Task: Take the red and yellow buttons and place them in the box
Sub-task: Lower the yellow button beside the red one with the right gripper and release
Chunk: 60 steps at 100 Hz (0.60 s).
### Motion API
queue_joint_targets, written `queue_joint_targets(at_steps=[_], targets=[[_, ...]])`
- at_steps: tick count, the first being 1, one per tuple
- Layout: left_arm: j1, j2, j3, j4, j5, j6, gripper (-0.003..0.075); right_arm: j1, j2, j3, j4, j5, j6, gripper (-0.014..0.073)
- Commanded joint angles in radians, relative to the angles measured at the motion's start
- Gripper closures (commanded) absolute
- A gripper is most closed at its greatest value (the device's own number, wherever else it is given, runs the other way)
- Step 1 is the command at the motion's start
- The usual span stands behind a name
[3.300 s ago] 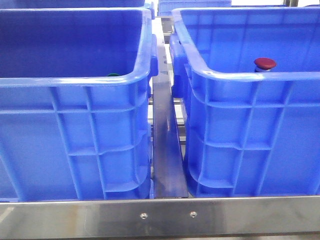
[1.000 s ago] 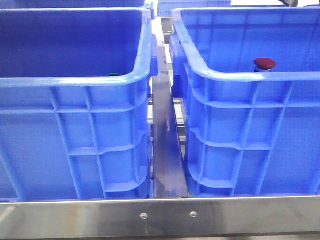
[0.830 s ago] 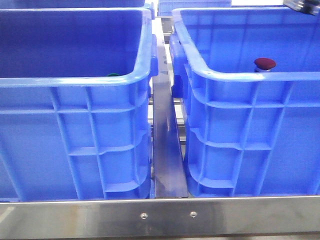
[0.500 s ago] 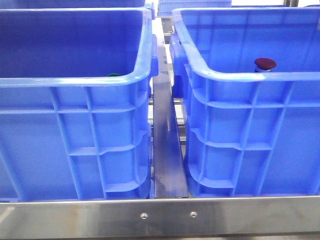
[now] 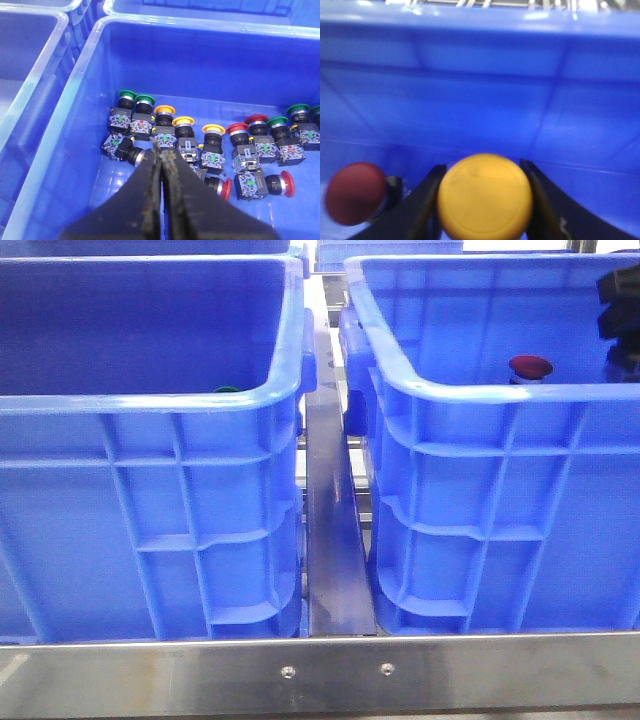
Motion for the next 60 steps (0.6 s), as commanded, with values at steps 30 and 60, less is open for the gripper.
queue_joint_targets(at_steps=[30,60], targets=[[0.003,0.002,-0.027,0.007,-0.066,-0.010,0.0739,-0.027,0.107,-0.125,0.107,0.081,-0.030,0.0462],[0.003,0.002,-0.027,0.007,-0.066,-0.010,0.0739,-0.027,0.149,-0.135,0.107,0.041,-0.043,0.0462]])
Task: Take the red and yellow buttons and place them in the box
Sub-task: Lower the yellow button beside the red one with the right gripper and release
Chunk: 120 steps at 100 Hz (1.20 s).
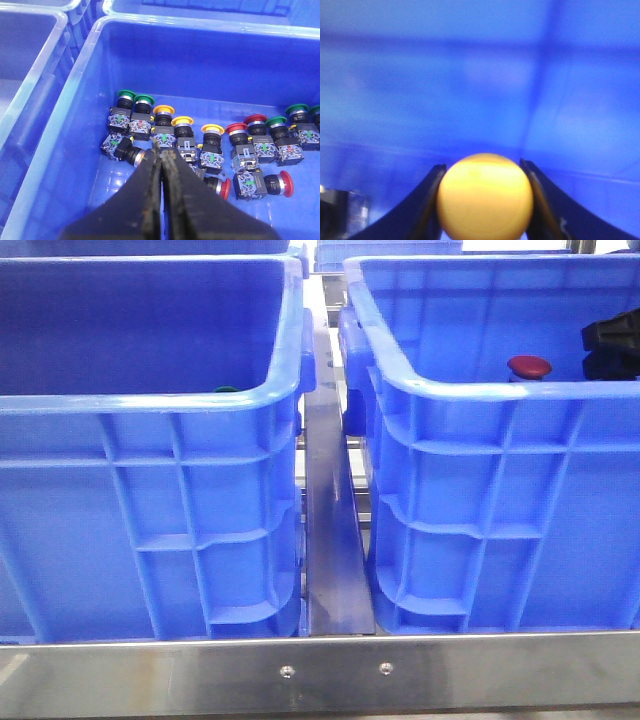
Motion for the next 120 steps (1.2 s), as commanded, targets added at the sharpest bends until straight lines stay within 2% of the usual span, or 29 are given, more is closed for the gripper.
queue_joint_targets(at_steps=[1,13,20,25,42,51,82,120], targets=[[0.003,0.002,-0.027,0.011,-0.066,-0.010,0.0739,-0.005,-0.035,-0.020,0.107,0.015,-0.013,0.0462],[0.003,0.002,-0.027,0.011,-0.066,-0.010,0.0739,-0.005,-0.037,-0.014,0.107,0.007,-0.013,0.0456],[0.003,0.002,-0.027,0.011,-0.066,-0.010,0.0739,-0.005,-0.037,-0.011,0.107,0.007,-0.013,0.0416],[0.003,0.002,-0.027,0.011,-0.066,-0.010,0.0739,-0.005,-0.037,-0.009,0.107,0.007,-0.013,0.0356],[0.003,0.002,-0.027,0.011,-0.066,-0.010,0.0739,-0.005,-0.038,-0.008,0.107,0.011,0.012,0.0060],[0.003,0.002,-0.027,0.008,-0.066,-0.010,0.0739,-0.005,-0.048,-0.008,0.107,0.011,0.025,-0.0017],[0.003,0.002,-0.027,0.006,-0.064,-0.010,0.0739,-0.005,-0.200,0.056,0.107,-0.006,0.042,-0.0022],[0.003,0.002,-0.027,0.005,-0.060,-0.010,0.0739,-0.004,-0.623,0.298,0.107,-0.006,0.083,-0.0020]])
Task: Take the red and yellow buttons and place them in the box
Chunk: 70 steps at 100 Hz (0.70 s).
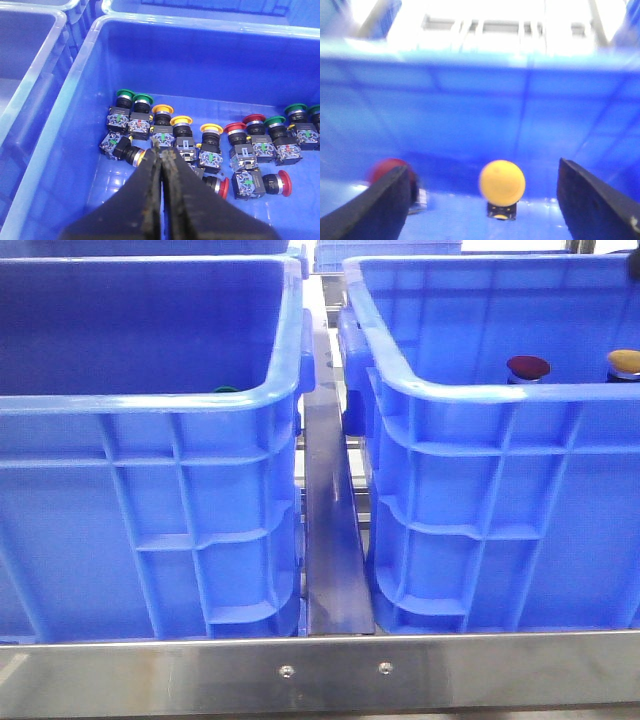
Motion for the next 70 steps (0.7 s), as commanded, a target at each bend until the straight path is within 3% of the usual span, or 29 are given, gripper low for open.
queue_joint_targets(at_steps=[1,45,59,70], targets=[[0.003,0.002,-0.027,0.008,-0.060,-0.009,0.0739,-0.004,-0.132,0.025,0.104,0.029,0.024,-0.0020],[0.003,0.002,-0.027,0.008,-0.060,-0.009,0.0739,-0.004,-0.605,0.277,0.104,-0.013,0.050,-0.0010],[0.003,0.002,-0.027,0.008,-0.060,-0.009,0.0739,-0.004,-0.704,0.328,0.104,-0.009,0.053,0.0144],[0.003,0.002,-0.027,0.008,-0.060,-0.009,0.0739,-0.004,-0.749,0.341,0.104,0.007,0.053,0.0356]])
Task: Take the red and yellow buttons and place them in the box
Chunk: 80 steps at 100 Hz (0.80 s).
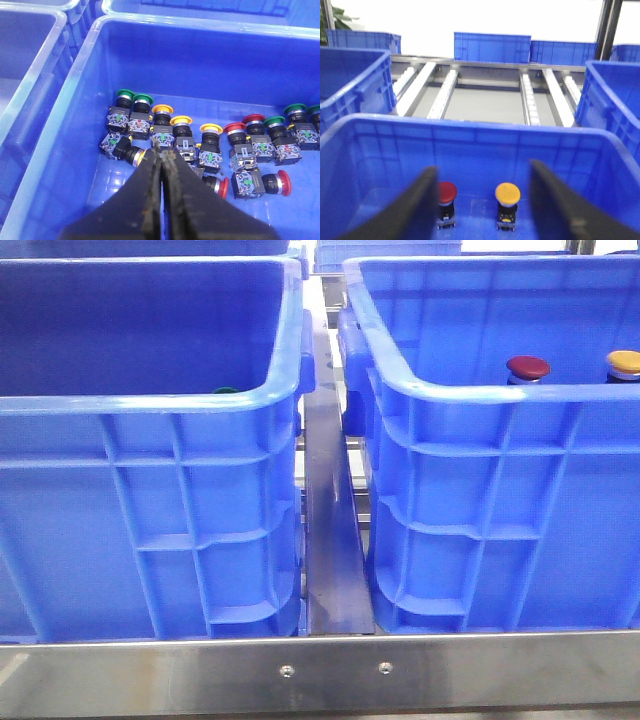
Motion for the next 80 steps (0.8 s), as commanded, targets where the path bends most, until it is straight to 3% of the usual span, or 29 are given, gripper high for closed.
queue_joint_targets(at_steps=[1,17,80], targets=[[0.003,0.002,-0.027,0.008,-0.060,-0.009,0.0739,-0.004,-0.031,-0.018,0.104,0.037,0.002,0.0384],[0.003,0.002,-0.027,0.008,-0.060,-0.009,0.0739,-0.004,-0.039,-0.018,0.104,0.056,0.002,0.0662],[0.003,0.002,-0.027,0.008,-0.060,-0.009,0.0739,-0.004,-0.039,-0.018,0.104,0.056,0.002,0.0661]])
